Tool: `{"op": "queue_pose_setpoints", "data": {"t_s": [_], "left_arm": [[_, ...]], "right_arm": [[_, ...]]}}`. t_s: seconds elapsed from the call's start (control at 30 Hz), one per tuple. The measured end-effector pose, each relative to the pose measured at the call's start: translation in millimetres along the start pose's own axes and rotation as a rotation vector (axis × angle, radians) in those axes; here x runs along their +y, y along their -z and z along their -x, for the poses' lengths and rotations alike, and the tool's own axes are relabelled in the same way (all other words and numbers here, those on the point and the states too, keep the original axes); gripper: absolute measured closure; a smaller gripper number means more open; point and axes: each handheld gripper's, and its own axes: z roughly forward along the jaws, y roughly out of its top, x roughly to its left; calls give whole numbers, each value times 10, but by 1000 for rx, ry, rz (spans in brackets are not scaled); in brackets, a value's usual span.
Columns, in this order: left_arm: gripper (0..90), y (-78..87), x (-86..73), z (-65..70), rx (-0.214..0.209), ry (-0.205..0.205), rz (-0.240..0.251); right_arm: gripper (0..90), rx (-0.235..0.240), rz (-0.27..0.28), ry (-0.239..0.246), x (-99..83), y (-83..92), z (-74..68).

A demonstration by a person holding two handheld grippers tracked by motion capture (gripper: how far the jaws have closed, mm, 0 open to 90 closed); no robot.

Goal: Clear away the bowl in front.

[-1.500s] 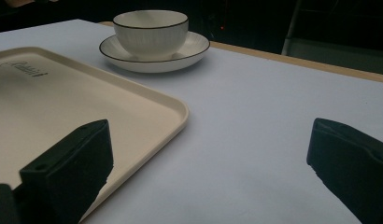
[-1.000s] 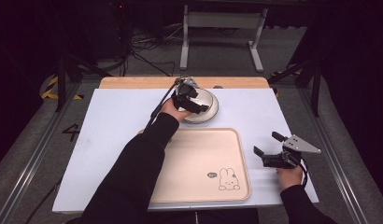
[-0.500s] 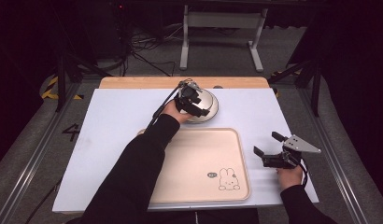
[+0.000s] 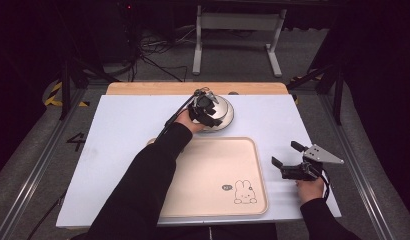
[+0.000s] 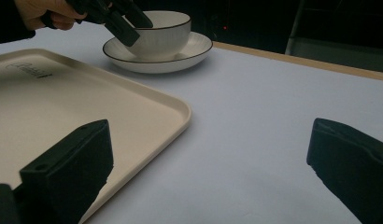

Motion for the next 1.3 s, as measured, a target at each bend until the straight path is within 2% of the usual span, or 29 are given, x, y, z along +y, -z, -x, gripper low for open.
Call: {"op": "queue_pose_setpoints", "data": {"t_s": [0.03, 0.17, 0.3, 0.37, 0.43, 0.53, 0.6, 0.73, 0.87, 1.03, 1.17, 1.3], "left_arm": [[508, -8, -2, -5, 6, -3, -20], [580, -35, -12, -4, 4, -6, -47], [673, -51, 0, 5, 5, -28, -74], [731, -55, 6, 13, 3, -28, -70], [748, -61, 20, 25, 7, -37, -78], [791, -71, 48, 41, 14, -57, -93], [812, -81, 84, 70, 33, -87, -115], [819, -81, 99, 82, 41, -111, -127], [823, -79, 99, 96, 49, -115, -131], [828, -63, 101, 97, 58, -153, -137], [830, -42, 97, 103, 62, -131, -129], [825, 61, 112, 72, 46, -110, -77]], "right_arm": [[10, 0, 0, 0, 0, 0, 1], [10, 0, 0, -1, 0, 1, 1], [10, 2, 1, -1, -1, 0, 1], [10, 2, 2, -1, -1, 1, 2], [10, -2, 2, -8, -1, 5, 2], [11, 1, 4, -10, -1, 5, 3], [11, 1, 4, -10, -1, 6, 3], [11, 1, 6, -10, -1, 7, 7], [10, 2, 6, -11, -1, 8, 6], [11, 4, 7, -11, -1, 9, 6], [11, 2, 7, -10, -1, 9, 8], [10, 2, 8, -12, -1, 10, 9]]}}
